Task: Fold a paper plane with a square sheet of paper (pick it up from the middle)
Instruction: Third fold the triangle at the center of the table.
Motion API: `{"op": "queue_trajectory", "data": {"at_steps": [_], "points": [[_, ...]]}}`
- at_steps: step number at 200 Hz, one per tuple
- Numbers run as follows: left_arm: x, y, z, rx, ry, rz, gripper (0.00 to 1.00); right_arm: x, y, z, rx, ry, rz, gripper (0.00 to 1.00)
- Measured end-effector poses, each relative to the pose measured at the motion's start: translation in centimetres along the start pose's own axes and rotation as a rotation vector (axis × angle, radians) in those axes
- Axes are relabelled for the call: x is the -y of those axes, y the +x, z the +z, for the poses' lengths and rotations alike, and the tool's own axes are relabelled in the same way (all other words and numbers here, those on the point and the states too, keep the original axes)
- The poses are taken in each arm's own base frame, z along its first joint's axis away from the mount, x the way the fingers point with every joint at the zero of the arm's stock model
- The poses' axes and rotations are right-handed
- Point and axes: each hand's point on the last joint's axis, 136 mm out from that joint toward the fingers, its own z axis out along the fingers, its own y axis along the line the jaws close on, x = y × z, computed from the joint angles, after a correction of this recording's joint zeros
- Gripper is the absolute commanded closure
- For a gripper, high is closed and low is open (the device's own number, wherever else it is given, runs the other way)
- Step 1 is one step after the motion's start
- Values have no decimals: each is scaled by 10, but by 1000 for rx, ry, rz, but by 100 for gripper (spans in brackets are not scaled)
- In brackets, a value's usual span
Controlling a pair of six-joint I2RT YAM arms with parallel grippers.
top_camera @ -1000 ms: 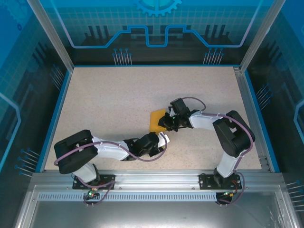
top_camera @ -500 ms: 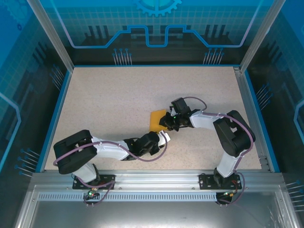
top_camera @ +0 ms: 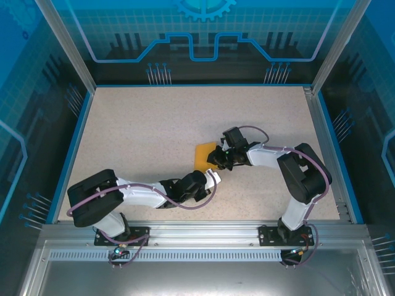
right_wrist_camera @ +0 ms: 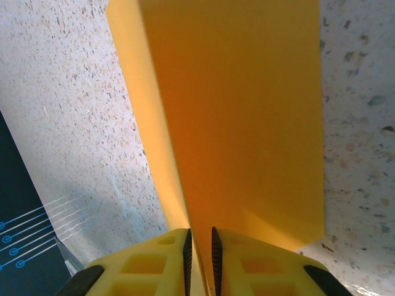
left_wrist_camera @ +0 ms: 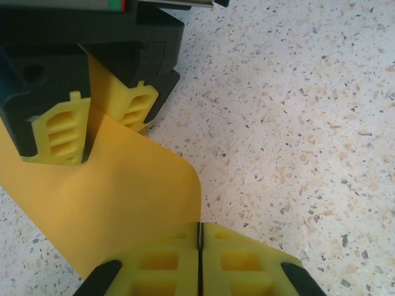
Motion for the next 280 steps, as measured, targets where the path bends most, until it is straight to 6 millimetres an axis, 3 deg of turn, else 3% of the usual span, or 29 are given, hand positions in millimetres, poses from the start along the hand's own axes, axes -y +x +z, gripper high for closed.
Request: {"op": "queue_trajectory", "data": {"at_steps": [59,98,153,210,267,280], "points": [[-17,-7,-10,22,62,-156,100,10,1,-5,12,46,-2,72],[-30,-14,-12,37,171,-294,100,12,-6,-21,57,66,-15,66],[-46,-32,-8,33,331,-480,100,30,-6,-41,99,128,-15,64],[-56,-24,8,-68,454,-650,98,39,-5,-51,113,164,-23,64],[-49,-11,12,-153,500,-703,97,48,-3,-57,114,219,-36,63],[-50,-12,14,-160,503,-712,97,44,-6,-60,121,224,-45,67]]}}
